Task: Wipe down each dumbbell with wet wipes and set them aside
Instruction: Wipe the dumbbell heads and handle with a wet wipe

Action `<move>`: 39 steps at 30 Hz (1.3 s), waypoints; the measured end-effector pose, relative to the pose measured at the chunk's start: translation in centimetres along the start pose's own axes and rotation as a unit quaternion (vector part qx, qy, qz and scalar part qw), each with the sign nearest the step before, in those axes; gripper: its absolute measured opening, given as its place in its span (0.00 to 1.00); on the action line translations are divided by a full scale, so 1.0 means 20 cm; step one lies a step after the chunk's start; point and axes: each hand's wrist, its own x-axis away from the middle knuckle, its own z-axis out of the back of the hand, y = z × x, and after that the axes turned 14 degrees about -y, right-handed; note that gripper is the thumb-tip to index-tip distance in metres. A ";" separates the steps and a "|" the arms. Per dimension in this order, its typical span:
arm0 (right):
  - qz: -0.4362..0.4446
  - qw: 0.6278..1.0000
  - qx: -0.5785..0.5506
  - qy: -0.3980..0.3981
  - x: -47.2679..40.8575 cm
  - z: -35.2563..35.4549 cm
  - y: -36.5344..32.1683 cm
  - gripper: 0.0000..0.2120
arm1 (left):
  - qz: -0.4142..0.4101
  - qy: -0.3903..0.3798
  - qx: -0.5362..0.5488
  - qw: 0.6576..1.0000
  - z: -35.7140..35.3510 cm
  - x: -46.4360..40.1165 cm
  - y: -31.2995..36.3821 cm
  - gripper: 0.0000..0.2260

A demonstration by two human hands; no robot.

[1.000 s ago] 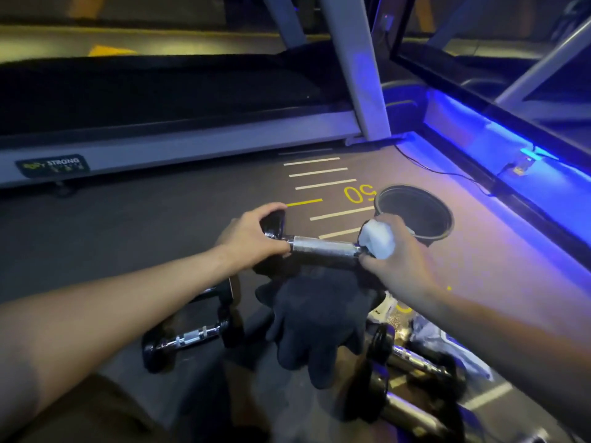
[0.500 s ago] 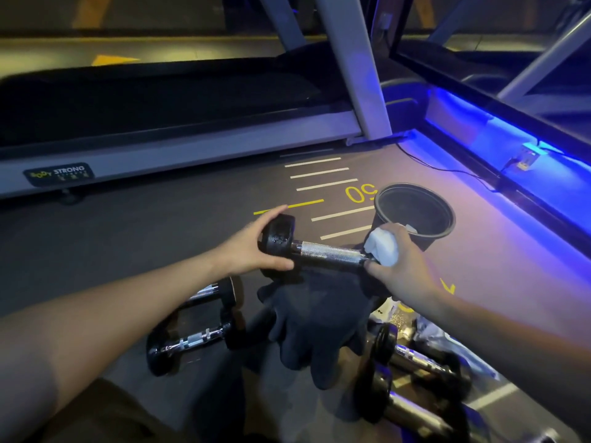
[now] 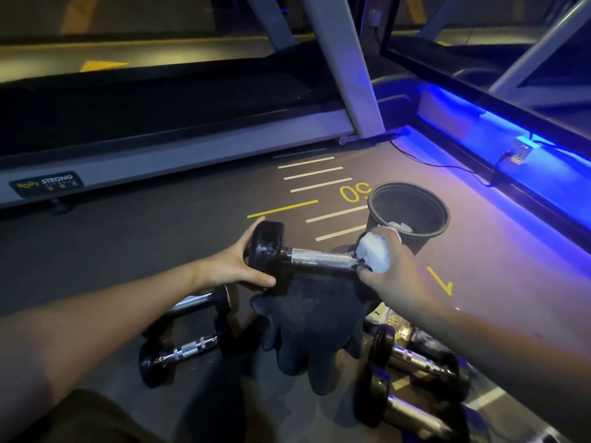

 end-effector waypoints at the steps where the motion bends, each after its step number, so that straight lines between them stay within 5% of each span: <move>1: 0.005 1.000 -0.012 0.002 0.00 -0.01 0.01 0.33 | -0.005 0.008 -0.001 1.000 -0.01 0.01 0.00 0.61; 16: 0.094 0.989 -0.091 0.066 0.06 0.07 -0.13 0.31 | -0.119 0.142 -0.054 0.981 -0.01 0.28 0.29 0.55; 22: 0.044 0.988 -0.149 -0.017 0.10 -0.12 -0.09 0.32 | -0.107 0.146 -0.076 0.980 -0.03 0.36 0.29 0.52; 33: 0.047 0.998 -0.036 -0.037 0.07 -0.08 -0.03 0.37 | -0.096 0.141 -0.114 0.979 -0.10 0.37 0.38 0.52; 39: 0.177 0.981 0.078 0.014 0.07 -0.06 -0.09 0.30 | -0.075 0.133 -0.121 0.981 -0.09 0.40 0.35 0.53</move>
